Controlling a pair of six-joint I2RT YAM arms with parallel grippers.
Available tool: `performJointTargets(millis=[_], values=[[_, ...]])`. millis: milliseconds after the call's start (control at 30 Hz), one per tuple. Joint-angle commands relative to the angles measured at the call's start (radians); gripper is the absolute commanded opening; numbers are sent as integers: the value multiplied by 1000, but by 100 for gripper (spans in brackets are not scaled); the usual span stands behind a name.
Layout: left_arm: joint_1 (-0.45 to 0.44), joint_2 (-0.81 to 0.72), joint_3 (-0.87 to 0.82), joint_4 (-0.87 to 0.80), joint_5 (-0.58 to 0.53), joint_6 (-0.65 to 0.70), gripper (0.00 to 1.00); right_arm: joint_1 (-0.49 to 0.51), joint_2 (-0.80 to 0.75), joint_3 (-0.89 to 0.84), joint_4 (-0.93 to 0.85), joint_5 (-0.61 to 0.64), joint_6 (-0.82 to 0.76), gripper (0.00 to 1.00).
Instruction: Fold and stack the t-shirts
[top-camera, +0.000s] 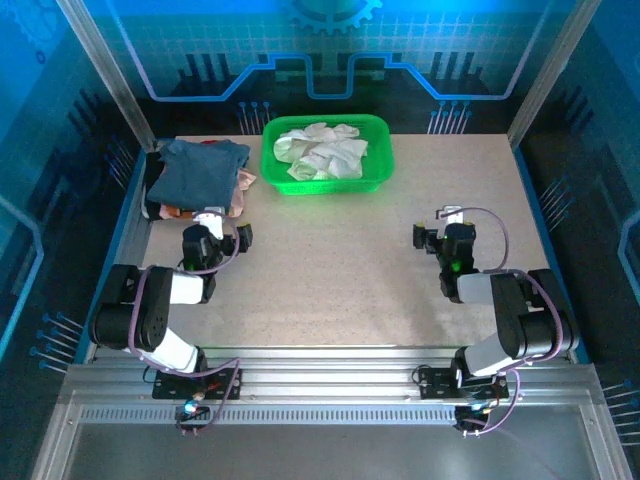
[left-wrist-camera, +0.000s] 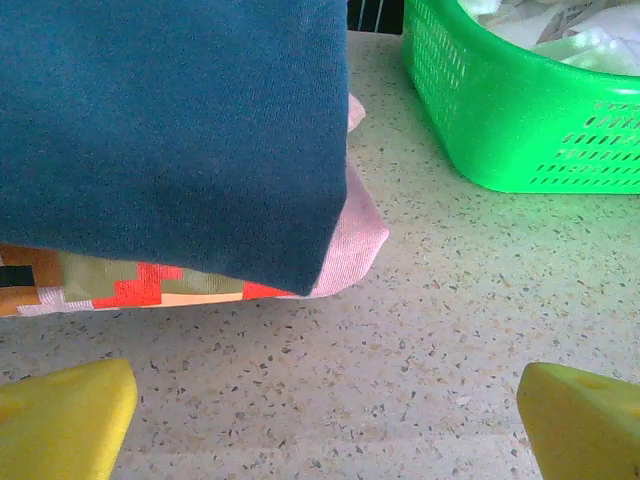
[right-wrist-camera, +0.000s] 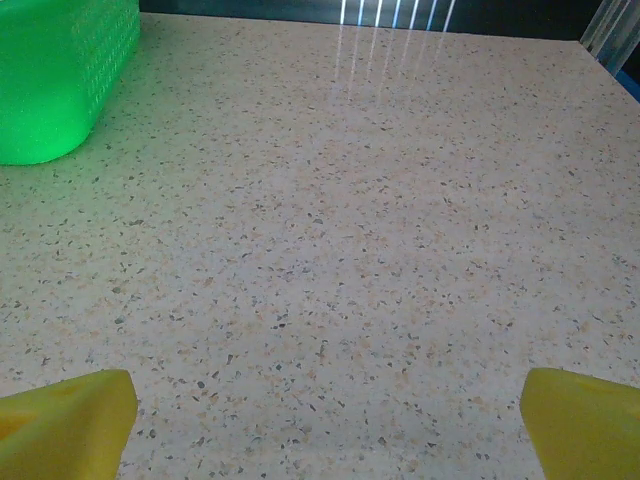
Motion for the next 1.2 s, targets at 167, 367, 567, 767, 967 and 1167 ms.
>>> performJointTargets(millis=[167, 367, 567, 767, 967, 1167], values=[[-2, -3, 18, 4, -7, 22, 99, 5, -2, 7, 31, 17, 10, 100], [-2, -3, 18, 3, -6, 20, 99, 5, -2, 8, 32, 17, 12, 100], [2, -3, 21, 1, 1, 19, 99, 5, -1, 8, 31, 17, 11, 100], [4, -105, 122, -264, -34, 11, 99, 24, -68, 73, -105, -73, -58, 100], [-16, -227, 651, -1070, 27, -245, 99, 43, -187, 639, -1145, -191, 219, 100], [-111, -146, 911, -1202, 183, -426, 99, 42, 51, 1025, -1420, -473, 317, 100]])
